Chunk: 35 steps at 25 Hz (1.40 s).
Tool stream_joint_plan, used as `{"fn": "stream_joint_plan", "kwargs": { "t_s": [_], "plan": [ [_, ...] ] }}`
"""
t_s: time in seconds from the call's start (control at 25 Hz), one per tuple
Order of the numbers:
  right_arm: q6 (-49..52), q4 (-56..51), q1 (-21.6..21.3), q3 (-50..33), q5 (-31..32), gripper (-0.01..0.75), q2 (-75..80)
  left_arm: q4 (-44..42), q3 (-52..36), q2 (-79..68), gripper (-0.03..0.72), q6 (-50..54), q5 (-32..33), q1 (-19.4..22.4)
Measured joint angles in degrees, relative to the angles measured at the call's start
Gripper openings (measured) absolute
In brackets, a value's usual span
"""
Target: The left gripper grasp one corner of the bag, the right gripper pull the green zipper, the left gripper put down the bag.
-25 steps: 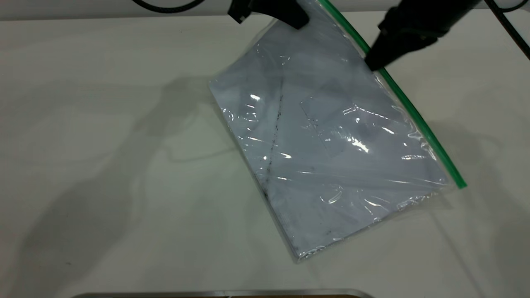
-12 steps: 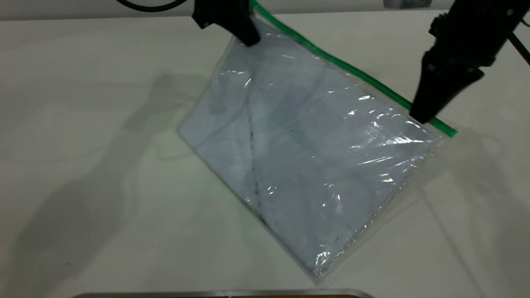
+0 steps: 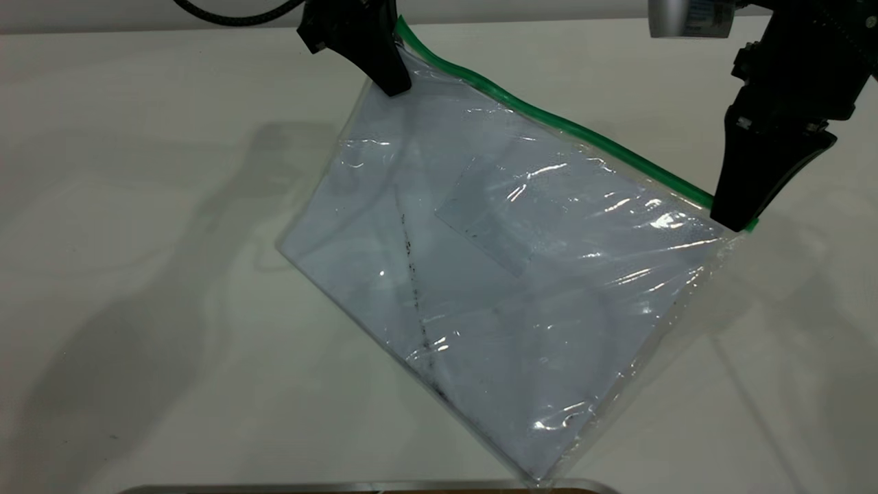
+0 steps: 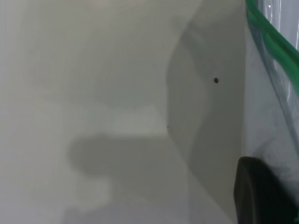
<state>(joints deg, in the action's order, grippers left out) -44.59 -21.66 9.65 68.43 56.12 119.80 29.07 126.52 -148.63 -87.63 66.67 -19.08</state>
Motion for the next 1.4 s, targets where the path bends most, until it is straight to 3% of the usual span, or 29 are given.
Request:
{"fn": "stream_joint_plan", "kwargs": {
  "t_s": [0.32,0.44,0.68,0.84,1.12,1.4],
  "plan": [
    [3.41,0.85,0.00,0.00,-5.29,0.090,0.00,-1.36,0.04,0.00,0.104,1.94,-0.21,0.10],
    [3.89,1.35,-0.11,0.00,-6.10,0.171,0.00,-2.71,0.04,0.00,0.193,3.31,-0.45,0.41],
    [4.32,1.23,-0.11,0.00,-11.93,0.388,0.00,-3.15,0.11,0.05,0.450,6.15,-2.91,0.64],
    [6.88,1.23,-0.11,0.11,-16.13,0.473,-0.56,-8.97,2.43,0.86,0.550,17.27,-4.27,0.64],
    [10.13,1.40,-0.11,5.86,-16.13,0.494,-9.70,-24.05,10.58,9.73,0.569,46.28,0.20,0.64],
    [12.94,1.46,-0.11,8.32,-11.59,0.495,-26.42,-36.71,13.83,18.50,0.569,59.60,0.20,0.64]
  ]
}}
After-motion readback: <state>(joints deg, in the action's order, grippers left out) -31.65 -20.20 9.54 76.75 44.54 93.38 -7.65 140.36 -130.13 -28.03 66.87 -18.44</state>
